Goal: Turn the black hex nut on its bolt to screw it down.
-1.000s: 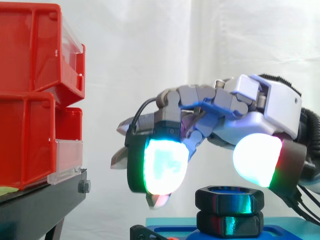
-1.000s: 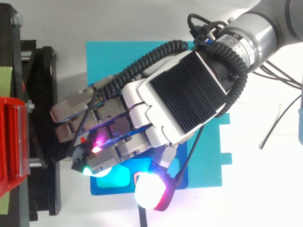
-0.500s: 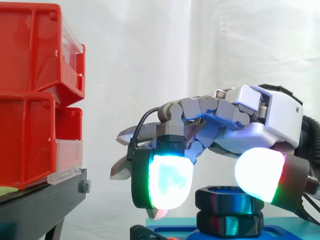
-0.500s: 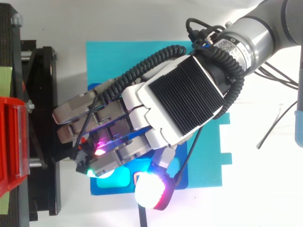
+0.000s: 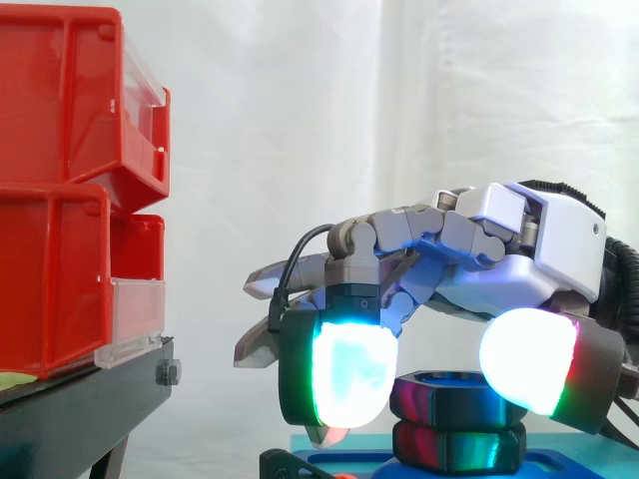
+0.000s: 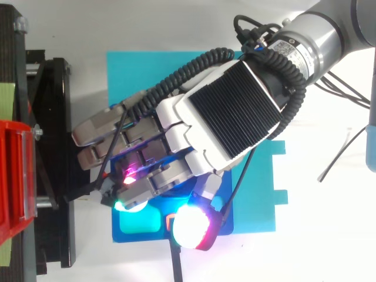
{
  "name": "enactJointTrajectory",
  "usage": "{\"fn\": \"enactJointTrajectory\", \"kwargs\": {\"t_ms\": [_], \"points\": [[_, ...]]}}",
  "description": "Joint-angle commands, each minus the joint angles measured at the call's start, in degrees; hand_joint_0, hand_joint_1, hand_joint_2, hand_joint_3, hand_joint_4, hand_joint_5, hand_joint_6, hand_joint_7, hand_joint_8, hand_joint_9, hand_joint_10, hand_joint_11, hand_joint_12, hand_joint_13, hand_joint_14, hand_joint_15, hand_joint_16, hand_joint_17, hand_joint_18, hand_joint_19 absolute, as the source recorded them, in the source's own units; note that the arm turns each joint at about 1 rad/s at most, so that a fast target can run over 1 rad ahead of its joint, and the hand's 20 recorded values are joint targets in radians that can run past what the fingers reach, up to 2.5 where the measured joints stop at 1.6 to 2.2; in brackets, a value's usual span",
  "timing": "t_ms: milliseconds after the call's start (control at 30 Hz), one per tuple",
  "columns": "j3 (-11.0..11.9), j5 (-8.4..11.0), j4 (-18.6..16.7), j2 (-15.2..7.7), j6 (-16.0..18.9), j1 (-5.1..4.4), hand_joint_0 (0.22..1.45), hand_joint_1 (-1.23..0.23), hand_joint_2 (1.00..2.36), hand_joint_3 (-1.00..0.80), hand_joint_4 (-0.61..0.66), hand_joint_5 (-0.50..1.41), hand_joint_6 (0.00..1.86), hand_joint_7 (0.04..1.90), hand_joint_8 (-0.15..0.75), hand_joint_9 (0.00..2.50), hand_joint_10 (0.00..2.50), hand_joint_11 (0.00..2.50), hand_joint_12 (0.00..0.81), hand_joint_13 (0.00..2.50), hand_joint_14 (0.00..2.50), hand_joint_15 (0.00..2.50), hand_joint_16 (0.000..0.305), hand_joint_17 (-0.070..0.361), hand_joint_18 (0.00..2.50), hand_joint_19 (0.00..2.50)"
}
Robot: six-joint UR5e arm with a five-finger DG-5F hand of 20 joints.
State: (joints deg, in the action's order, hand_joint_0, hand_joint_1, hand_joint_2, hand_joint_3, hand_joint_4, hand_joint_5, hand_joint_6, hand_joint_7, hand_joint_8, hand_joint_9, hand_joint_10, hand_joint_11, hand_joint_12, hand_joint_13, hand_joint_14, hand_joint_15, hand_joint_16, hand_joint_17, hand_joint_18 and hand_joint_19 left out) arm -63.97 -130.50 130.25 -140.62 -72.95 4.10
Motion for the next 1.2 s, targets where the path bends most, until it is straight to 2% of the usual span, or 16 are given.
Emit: {"fn": "enactJointTrajectory", "kwargs": {"t_ms": [0,467,767,1167], "points": [[-0.01,-0.28,0.00,-0.01,0.00,0.30,0.54,-0.38,1.00,-0.50,0.15,-0.04,0.58,1.28,0.244,1.05,0.01,0.34,0.291,0.62,0.01,0.17,0.034,0.077,0.34,0.22],[-0.10,-1.78,0.00,-0.01,0.00,1.26,0.54,-0.38,1.00,-0.50,0.16,-0.04,0.64,1.20,0.248,1.07,0.01,0.35,0.290,0.64,0.01,0.17,0.035,0.078,0.35,0.22],[-0.10,-4.06,-0.17,0.08,0.09,2.84,0.54,-0.38,1.00,-0.50,0.16,-0.04,0.66,1.17,0.248,1.07,0.01,0.35,0.290,0.65,0.01,0.18,0.035,0.078,0.36,0.22],[-0.27,-5.47,-0.08,-0.01,0.09,4.07,0.54,-0.37,1.00,-0.50,0.16,-0.04,0.66,1.17,0.252,1.08,0.01,0.35,0.290,0.67,0.01,0.19,0.035,0.079,0.37,0.23]]}}
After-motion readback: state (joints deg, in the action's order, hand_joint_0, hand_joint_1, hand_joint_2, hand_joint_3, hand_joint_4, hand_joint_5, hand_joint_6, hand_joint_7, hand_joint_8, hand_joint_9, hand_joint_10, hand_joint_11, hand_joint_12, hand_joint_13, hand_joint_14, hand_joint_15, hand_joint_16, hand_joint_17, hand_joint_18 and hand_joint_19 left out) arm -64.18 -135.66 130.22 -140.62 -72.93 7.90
